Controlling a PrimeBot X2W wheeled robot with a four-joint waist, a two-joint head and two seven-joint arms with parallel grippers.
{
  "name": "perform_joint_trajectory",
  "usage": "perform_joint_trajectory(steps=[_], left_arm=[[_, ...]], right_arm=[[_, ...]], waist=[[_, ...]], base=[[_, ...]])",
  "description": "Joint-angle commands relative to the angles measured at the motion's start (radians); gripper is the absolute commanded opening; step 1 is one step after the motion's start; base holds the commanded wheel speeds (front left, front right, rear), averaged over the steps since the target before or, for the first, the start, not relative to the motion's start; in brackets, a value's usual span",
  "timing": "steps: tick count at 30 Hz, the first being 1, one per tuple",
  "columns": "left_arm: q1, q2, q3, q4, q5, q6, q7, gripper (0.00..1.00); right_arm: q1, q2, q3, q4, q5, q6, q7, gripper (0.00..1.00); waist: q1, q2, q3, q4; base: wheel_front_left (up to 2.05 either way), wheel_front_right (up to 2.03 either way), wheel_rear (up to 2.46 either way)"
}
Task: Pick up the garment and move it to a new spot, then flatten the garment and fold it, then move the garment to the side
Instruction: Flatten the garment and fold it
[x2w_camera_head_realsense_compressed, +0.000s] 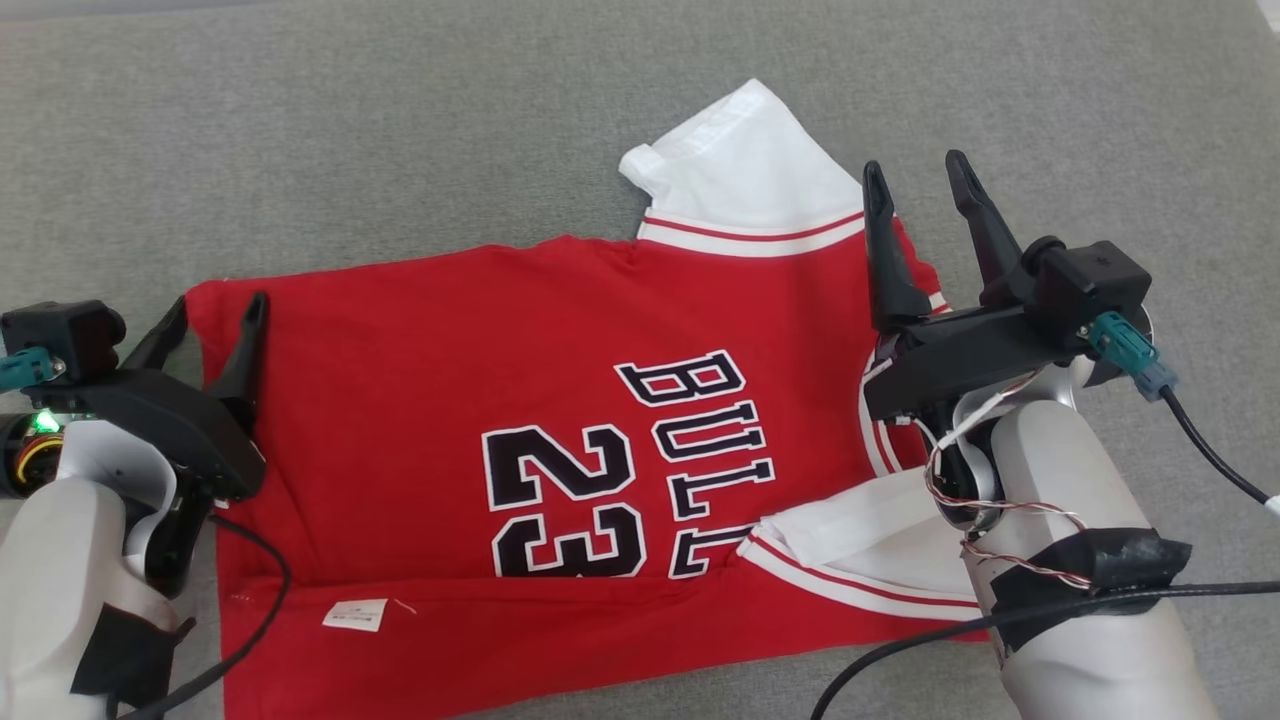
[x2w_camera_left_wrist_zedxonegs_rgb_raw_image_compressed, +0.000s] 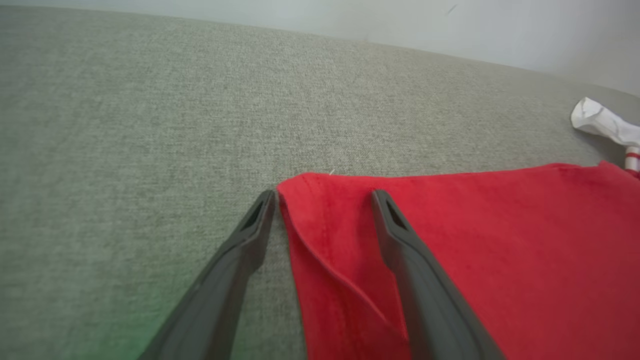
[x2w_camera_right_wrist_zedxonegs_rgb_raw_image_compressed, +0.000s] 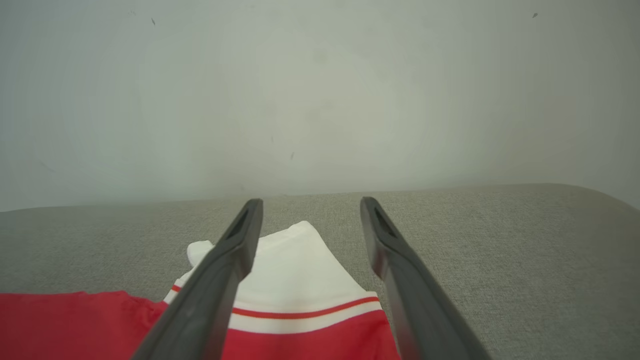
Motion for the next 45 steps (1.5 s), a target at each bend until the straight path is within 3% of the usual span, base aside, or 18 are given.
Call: perform_joint_trajectory(steps=[1,9,10,11,12,18,26,33,45], left_arm=[[-0.005,0.006,-0.006,0.012,-0.012,-0.001,-0.003,1.0],[-0.016,0.032,-0.008,0.081,-0.018,0.004,-0.018,1.0],[-0.019,0.032,-0.009,0.089,-0.02,0.004,-0.019,0.95],[-0.023,0.034,-0.013,0.097,-0.017,0.004,-0.018,0.33],[-0.026,0.034,-0.017,0.103,-0.015,0.003,-0.02,0.0],[-0.029,0.02,-0.042,0.095,-0.014,-0.001,-0.053,0.0],[-0.038,-0.021,-0.085,-0.011,-0.01,-0.001,-0.112,0.0],[-0.014,-0.059,-0.136,-0.144,-0.004,0.001,-0.13,0.0],[0.011,-0.121,-0.203,-0.279,-0.011,0.004,-0.126,0.0]], right_arm=[[-0.012,0.0,0.006,0.018,0.005,-0.001,-0.01,1.0],[-0.032,0.011,0.034,0.087,0.029,-0.001,-0.024,1.0],[-0.034,0.012,0.036,0.09,0.031,-0.001,-0.026,1.0],[-0.036,0.012,0.036,0.093,0.031,-0.001,-0.027,1.0],[-0.037,0.012,0.036,0.096,0.031,-0.001,-0.027,1.0],[-0.058,-0.013,0.035,0.14,0.024,-0.001,-0.021,1.0],[-0.191,-0.051,0.06,0.269,0.079,-0.001,0.099,1.0],[-0.357,-0.097,0.061,0.442,0.101,-0.001,0.21,1.0],[-0.574,-0.164,0.0,0.718,0.046,-0.001,0.278,1.0]], waist=[[-0.0004,-0.0002,0.013,-0.016],[-0.0004,-0.0002,0.011,-0.03],[-0.0004,-0.0002,0.011,-0.031],[-0.0004,-0.0002,0.01,-0.033],[-0.0004,-0.0002,0.009,-0.033],[-0.0004,-0.0002,-0.009,-0.006],[-0.0004,-0.0002,-0.009,0.069],[-0.0004,-0.0002,0.026,0.147],[-0.0004,-0.0002,0.093,0.254]], base=[[0.0,0.0,0.0],[0.0,0.0,0.0],[0.0,0.0,0.0],[0.0,0.0,0.0],[0.0,0.0,0.0],[0.0,0.0,0.0],[0.0,0.0,0.0],[0.0,0.0,0.0],[0.0,0.0,0.0]])
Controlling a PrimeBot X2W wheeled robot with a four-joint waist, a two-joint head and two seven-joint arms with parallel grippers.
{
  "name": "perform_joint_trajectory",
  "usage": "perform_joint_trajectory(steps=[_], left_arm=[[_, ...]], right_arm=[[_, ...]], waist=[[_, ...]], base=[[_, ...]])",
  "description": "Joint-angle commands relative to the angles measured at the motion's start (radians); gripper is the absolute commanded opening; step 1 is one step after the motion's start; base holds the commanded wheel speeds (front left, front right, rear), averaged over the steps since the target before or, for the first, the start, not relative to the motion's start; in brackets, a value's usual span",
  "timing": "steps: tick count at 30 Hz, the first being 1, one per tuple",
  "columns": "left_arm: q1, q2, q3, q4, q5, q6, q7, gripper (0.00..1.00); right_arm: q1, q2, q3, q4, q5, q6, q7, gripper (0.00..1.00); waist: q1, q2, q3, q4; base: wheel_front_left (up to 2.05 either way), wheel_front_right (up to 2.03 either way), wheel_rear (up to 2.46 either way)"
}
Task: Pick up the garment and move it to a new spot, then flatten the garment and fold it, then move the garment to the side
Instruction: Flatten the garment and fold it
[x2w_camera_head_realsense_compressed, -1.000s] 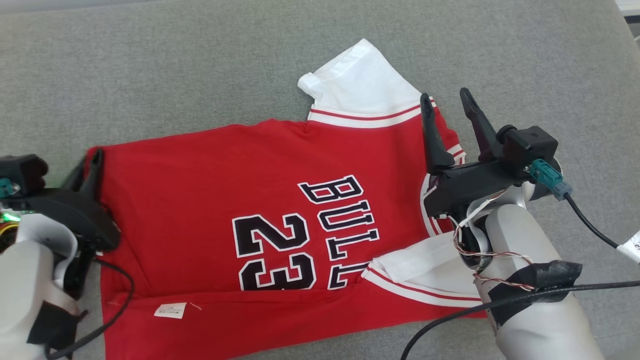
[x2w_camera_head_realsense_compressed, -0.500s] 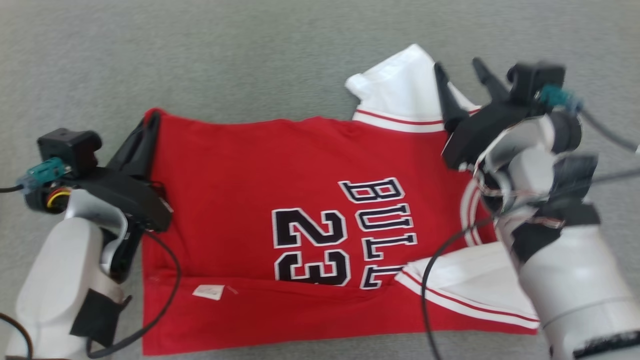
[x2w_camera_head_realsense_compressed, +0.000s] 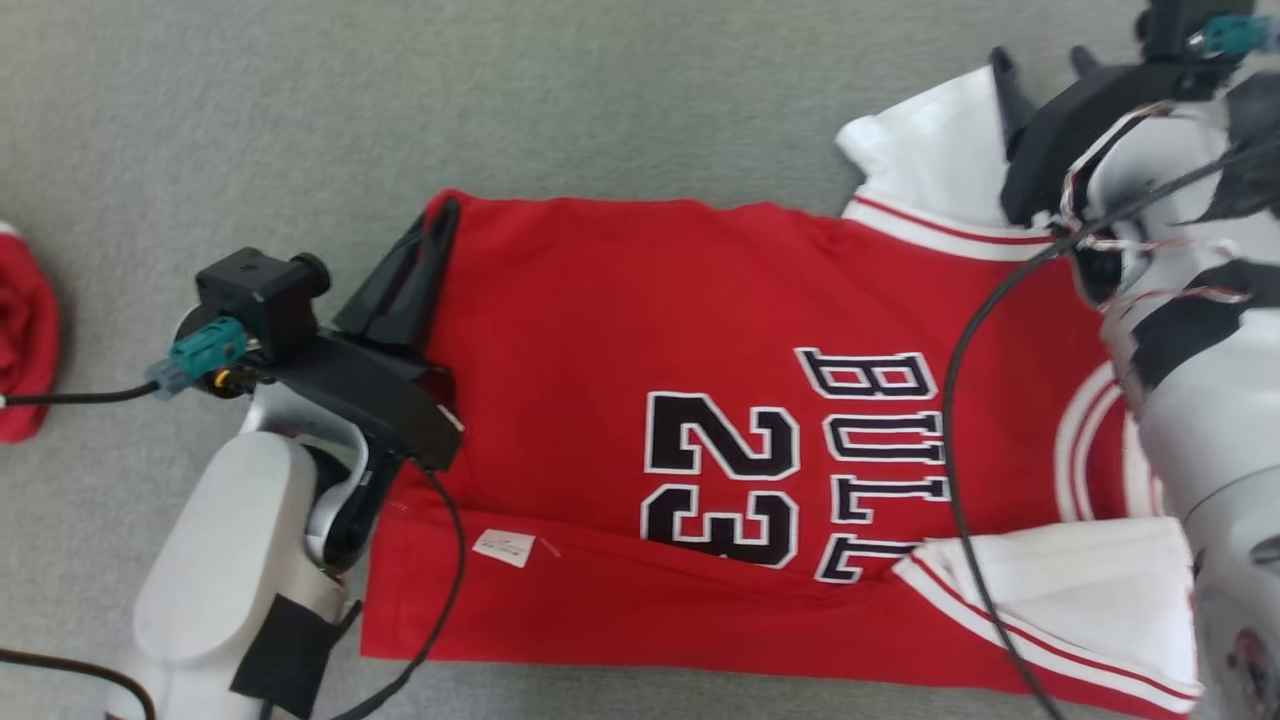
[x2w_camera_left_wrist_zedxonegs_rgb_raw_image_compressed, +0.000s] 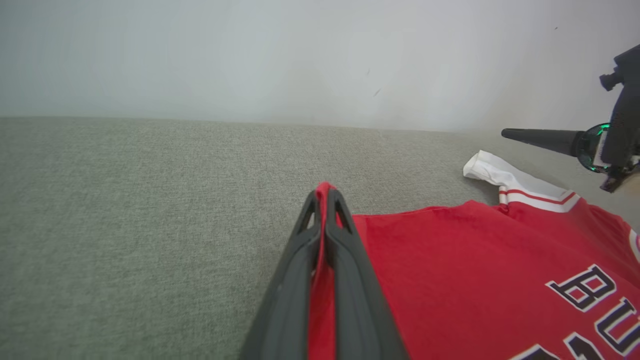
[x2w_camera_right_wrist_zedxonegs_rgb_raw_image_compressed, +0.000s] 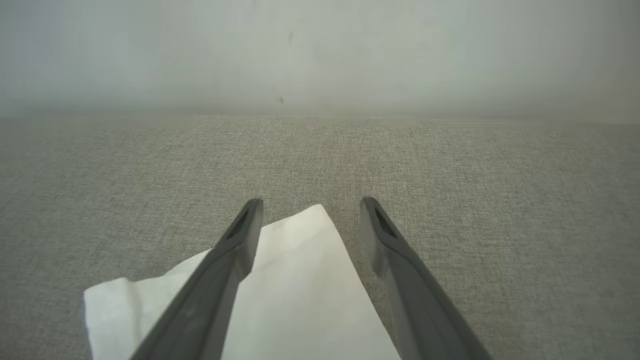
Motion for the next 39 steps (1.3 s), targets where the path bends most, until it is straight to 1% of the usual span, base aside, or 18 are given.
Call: perform_joint_trajectory(steps=[1,7,12,14,15,16,20,24,27,32,34,36,39], left_arm=[[0.012,0.0,-0.005,-0.007,-0.002,0.0,-0.003,0.0],[0.003,-0.014,-0.026,-0.032,-0.001,0.001,-0.012,0.0],[-0.003,-0.016,-0.037,-0.04,-0.002,0.0,-0.021,0.0],[-0.001,-0.015,-0.039,-0.042,0.0,0.0,-0.021,0.0],[0.0,-0.014,-0.04,-0.042,0.0,0.002,-0.023,0.0],[0.002,-0.012,-0.04,-0.04,0.0,0.003,-0.025,0.0],[0.014,-0.003,-0.032,-0.028,-0.006,0.009,-0.033,0.0],[0.037,0.014,-0.016,-0.014,-0.018,0.016,-0.05,0.0],[0.059,0.027,-0.003,-0.008,-0.025,0.021,-0.062,0.0],[0.109,0.04,0.009,0.004,-0.035,0.037,-0.076,0.0],[0.12,0.042,0.011,0.002,-0.037,0.041,-0.078,0.0],[0.145,0.05,0.018,-0.001,-0.036,0.046,-0.081,0.0],[0.177,0.058,0.03,-0.007,-0.046,0.056,-0.086,0.0]], right_arm=[[-0.019,-0.005,-0.008,0.019,-0.009,-0.001,-0.002,1.0],[-0.077,-0.027,-0.056,0.112,-0.053,-0.001,-0.004,1.0],[-0.1,-0.036,-0.1,0.145,-0.093,-0.001,-0.003,1.0],[-0.1,-0.033,-0.112,0.153,-0.109,-0.001,0.001,0.44],[-0.099,-0.034,-0.118,0.156,-0.119,-0.001,0.009,0.0],[-0.096,-0.032,-0.124,0.159,-0.128,-0.001,0.014,0.0],[-0.097,-0.021,-0.144,0.16,-0.161,-0.001,-0.021,0.0],[-0.093,0.005,-0.155,0.154,-0.179,-0.001,-0.089,0.0],[-0.064,0.03,-0.147,0.144,-0.176,-0.001,-0.16,0.0],[0.006,0.066,-0.119,0.121,-0.113,-0.001,-0.263,0.0],[0.024,0.074,-0.108,0.11,-0.094,-0.001,-0.274,0.0],[0.067,0.08,-0.08,0.079,-0.051,-0.001,-0.289,0.0],[0.14,0.091,-0.029,0.002,0.033,-0.001,-0.3,0.0]], waist=[[0.0,-0.0001,0.037,0.039],[0.0,-0.0001,0.071,0.069],[0.0,-0.0001,0.083,0.079],[0.0,-0.0001,0.084,0.082],[0.0,-0.0001,0.083,0.082],[0.0,-0.0001,0.082,0.081],[0.0,-0.0001,0.064,0.067],[0.0,-0.0001,0.036,0.042],[0.0,-0.0001,0.008,0.023],[0.0,-0.0001,-0.046,-0.009],[0.0,-0.0001,-0.056,-0.016],[0.0,-0.0001,-0.077,-0.031],[0.0,-0.0001,-0.105,-0.051]], base=[[0.0,0.0,0.0],[0.0,0.0,0.0],[0.0,0.0,0.0],[0.0,0.0,0.0],[0.0,0.0,0.0],[0.0,0.0,0.0],[0.0,0.0,0.0],[0.0,0.0,0.0],[0.0,0.0,0.0],[0.0,0.0,0.0],[0.0,0.0,0.0],[0.0,0.0,0.0],[0.0,0.0,0.0]])
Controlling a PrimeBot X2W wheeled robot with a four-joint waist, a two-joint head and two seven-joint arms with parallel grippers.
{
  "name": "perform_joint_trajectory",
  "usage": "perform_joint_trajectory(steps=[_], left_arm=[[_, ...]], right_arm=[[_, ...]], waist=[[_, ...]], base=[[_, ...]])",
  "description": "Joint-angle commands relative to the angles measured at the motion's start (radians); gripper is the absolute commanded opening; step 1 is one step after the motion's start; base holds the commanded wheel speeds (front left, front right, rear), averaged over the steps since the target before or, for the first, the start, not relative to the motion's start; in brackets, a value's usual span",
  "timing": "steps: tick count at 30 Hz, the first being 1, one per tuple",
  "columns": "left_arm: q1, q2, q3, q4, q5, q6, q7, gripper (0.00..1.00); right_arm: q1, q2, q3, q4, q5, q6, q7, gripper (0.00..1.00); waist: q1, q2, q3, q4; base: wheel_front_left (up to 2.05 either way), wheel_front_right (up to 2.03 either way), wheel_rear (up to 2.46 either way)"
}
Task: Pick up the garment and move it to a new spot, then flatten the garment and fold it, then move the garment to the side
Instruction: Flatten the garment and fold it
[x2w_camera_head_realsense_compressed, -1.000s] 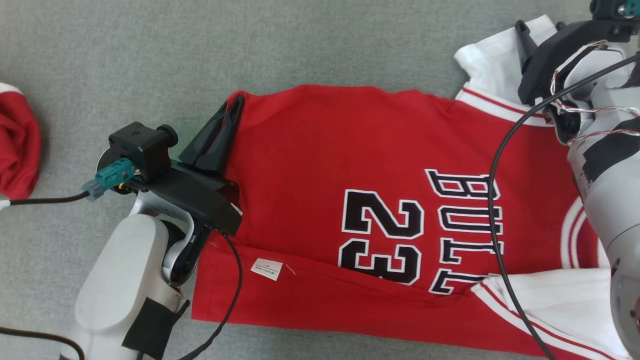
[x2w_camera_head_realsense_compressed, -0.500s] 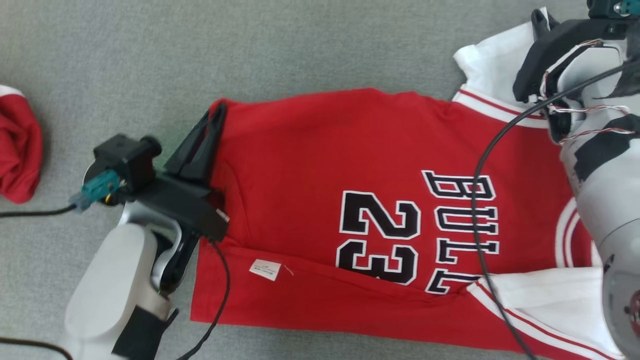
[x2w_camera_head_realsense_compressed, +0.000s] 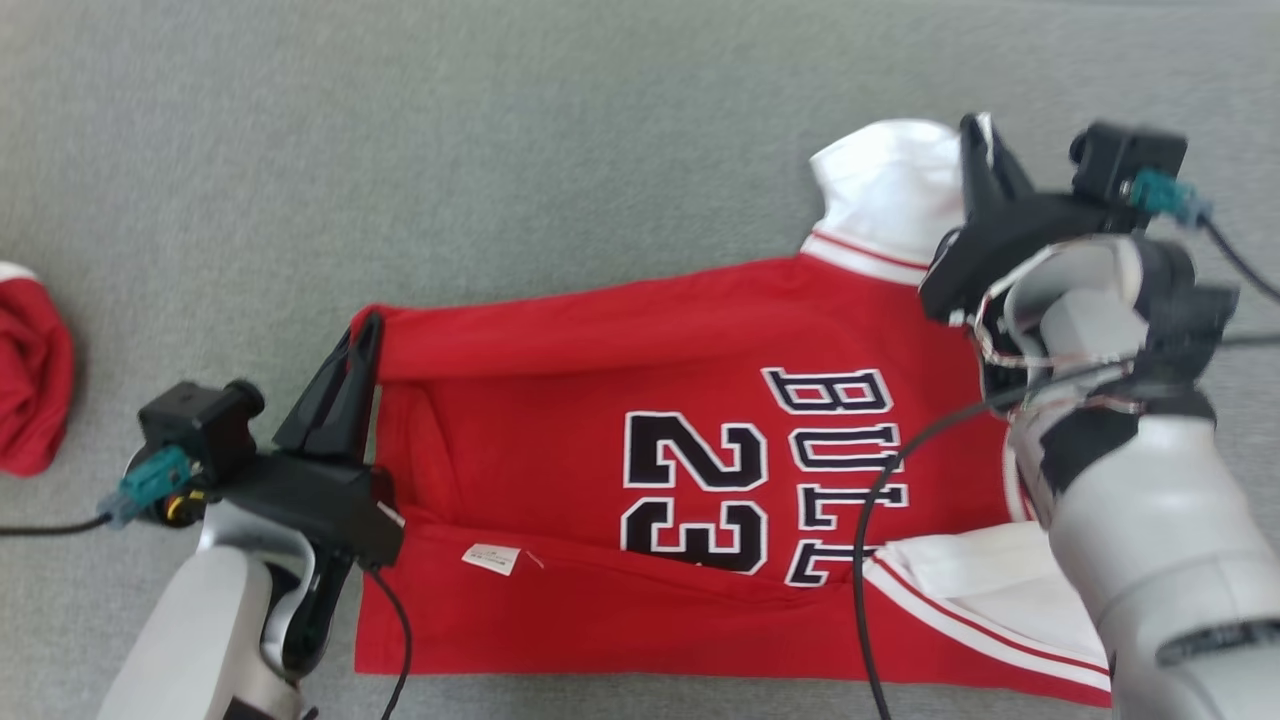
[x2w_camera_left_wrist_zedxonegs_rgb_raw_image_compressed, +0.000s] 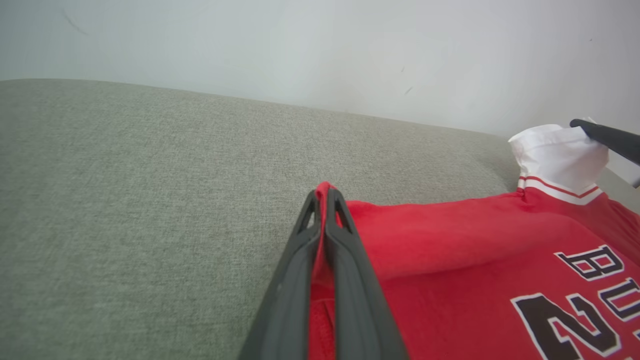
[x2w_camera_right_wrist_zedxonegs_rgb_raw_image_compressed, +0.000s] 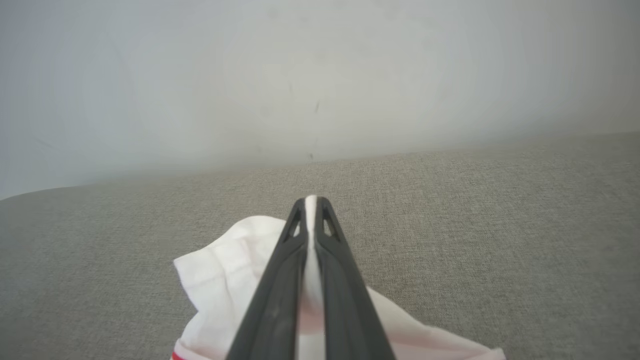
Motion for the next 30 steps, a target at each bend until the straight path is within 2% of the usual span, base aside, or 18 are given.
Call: perform_joint_trajectory(steps=[1,7,13,20,30], left_arm=[[0.02,0.008,0.003,-0.005,0.0,0.002,-0.009,0.0],[0.079,0.018,0.006,-0.036,-0.003,0.024,-0.013,0.0],[0.132,0.027,0.004,-0.071,0.004,0.043,-0.018,0.0],[0.193,0.027,-0.005,-0.109,0.013,0.061,-0.034,0.0],[0.254,0.027,-0.021,-0.114,0.016,0.073,-0.062,0.0]], right_arm=[[0.024,-0.004,0.013,-0.014,0.013,-0.001,-0.004,0.0],[0.224,-0.085,0.116,-0.269,0.204,-0.001,-0.006,0.0],[0.42,-0.167,0.139,-0.53,0.343,-0.001,0.009,0.0],[0.62,-0.211,0.12,-0.744,0.404,-0.001,0.046,0.0],[0.838,-0.195,0.059,-0.915,0.41,-0.001,0.118,0.0]], waist=[[0.0001,0.0,-0.038,-0.036],[0.0001,0.0,-0.076,-0.059],[0.0001,0.0,-0.104,-0.073],[0.0001,0.0,-0.128,-0.073],[0.0001,0.0,-0.149,-0.067]], base=[[0.0,0.0,0.0],[0.0,0.0,0.0],[0.0,0.0,0.0],[0.0,0.0,0.0],[0.0,0.0,0.0]])
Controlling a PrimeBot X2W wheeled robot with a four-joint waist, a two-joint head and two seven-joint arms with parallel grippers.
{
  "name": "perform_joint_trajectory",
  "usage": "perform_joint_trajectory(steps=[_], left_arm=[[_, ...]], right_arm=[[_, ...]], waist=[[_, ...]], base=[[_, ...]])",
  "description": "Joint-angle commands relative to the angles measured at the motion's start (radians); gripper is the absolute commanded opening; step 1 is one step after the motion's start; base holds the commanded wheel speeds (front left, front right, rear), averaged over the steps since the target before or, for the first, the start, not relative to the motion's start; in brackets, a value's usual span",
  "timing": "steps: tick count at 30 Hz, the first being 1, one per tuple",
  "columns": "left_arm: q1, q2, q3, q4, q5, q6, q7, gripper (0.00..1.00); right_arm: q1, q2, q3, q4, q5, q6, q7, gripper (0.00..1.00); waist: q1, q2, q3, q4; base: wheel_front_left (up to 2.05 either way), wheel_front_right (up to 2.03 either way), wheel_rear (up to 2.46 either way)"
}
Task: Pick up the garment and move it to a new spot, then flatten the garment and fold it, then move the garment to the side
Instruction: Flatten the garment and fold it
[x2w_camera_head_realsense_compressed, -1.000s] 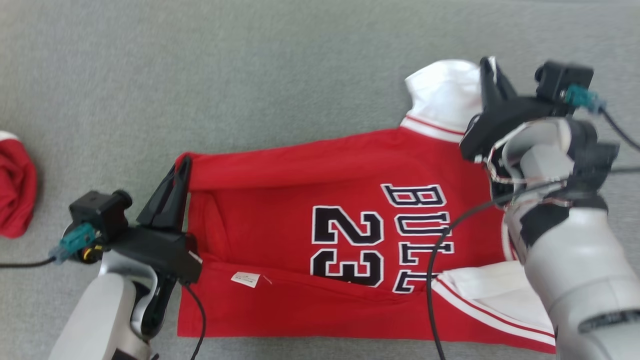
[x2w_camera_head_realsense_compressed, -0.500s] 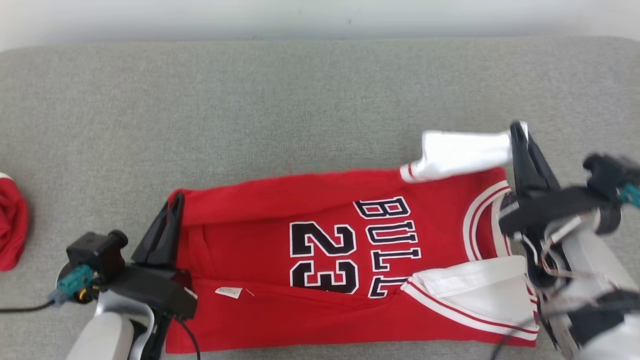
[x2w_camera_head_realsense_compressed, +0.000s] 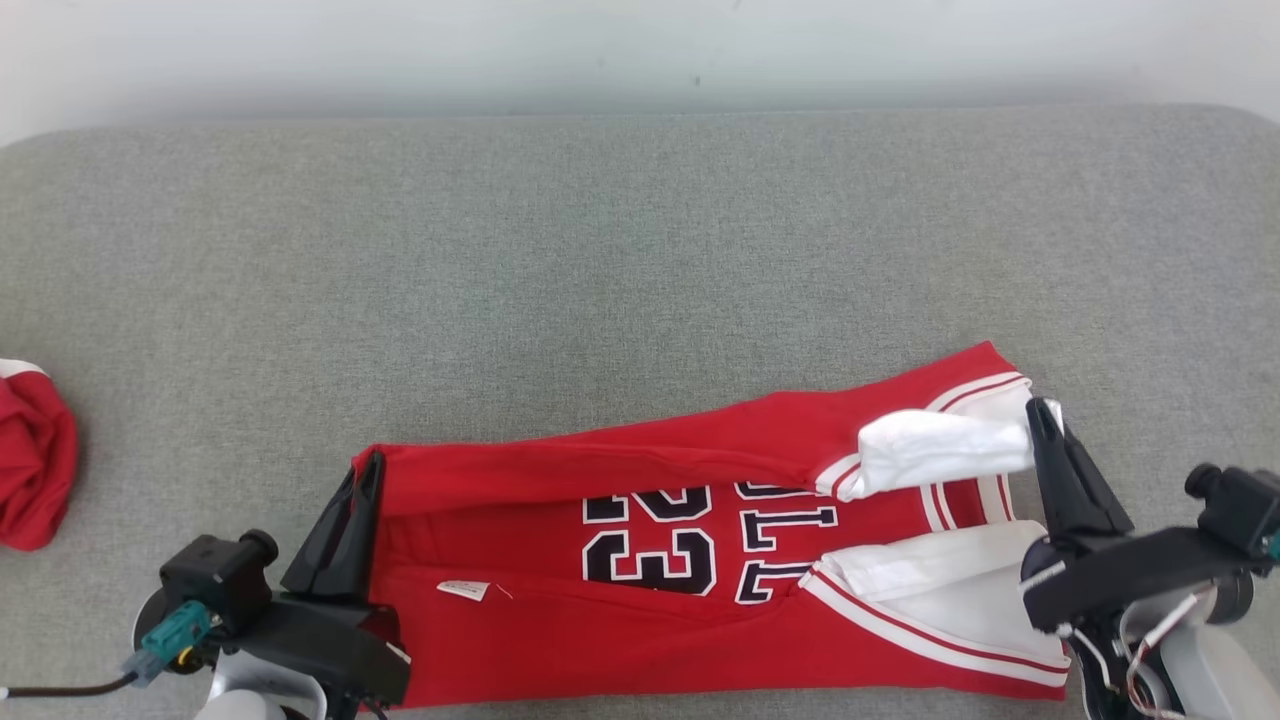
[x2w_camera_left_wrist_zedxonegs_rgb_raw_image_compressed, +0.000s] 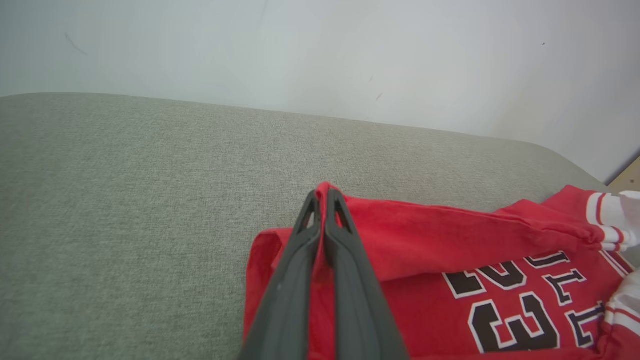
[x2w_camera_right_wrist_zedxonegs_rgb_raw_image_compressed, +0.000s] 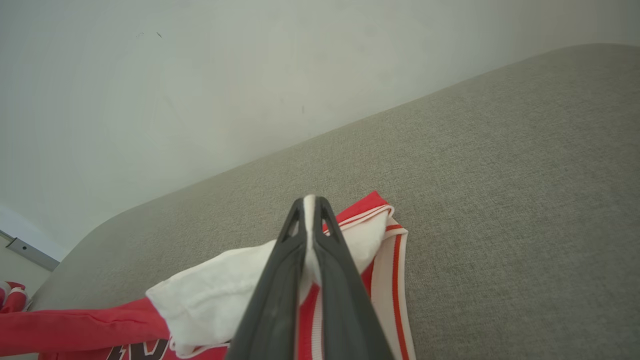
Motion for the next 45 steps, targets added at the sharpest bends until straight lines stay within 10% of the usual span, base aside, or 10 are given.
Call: perform_joint_trajectory(steps=[1,16,17,18,45], left_arm=[[0.014,0.002,-0.002,0.007,0.005,0.001,-0.009,0.0],[0.037,0.0,-0.006,0.077,-0.005,0.01,-0.035,0.0],[0.034,0.002,-0.008,0.081,0.004,0.016,-0.041,0.91],[0.035,-0.001,-0.008,0.085,0.005,0.018,-0.045,1.0],[0.247,-0.053,0.125,-0.127,0.105,0.138,-0.095,1.0]], right_arm=[[0.035,0.009,-0.009,-0.029,-0.011,-0.001,0.011,0.0],[0.178,0.063,-0.076,-0.119,-0.086,-0.001,0.119,0.03],[0.182,0.067,-0.08,-0.121,-0.091,-0.001,0.116,0.86],[0.187,0.076,-0.086,-0.123,-0.091,-0.001,0.113,1.0],[0.17,0.147,-0.288,0.013,-0.348,-0.001,0.163,1.0]], waist=[[0.0001,0.0001,-0.004,0.002],[0.0001,0.0001,-0.037,-0.001],[0.0001,0.0001,-0.041,0.0],[0.0001,0.0001,-0.044,0.001],[0.0001,0.0001,-0.102,0.071]], base=[[0.0,0.0,0.0],[0.0,0.0,0.0],[0.0,0.0,0.0],[0.0,0.0,0.0],[0.0,0.0,0.0]])
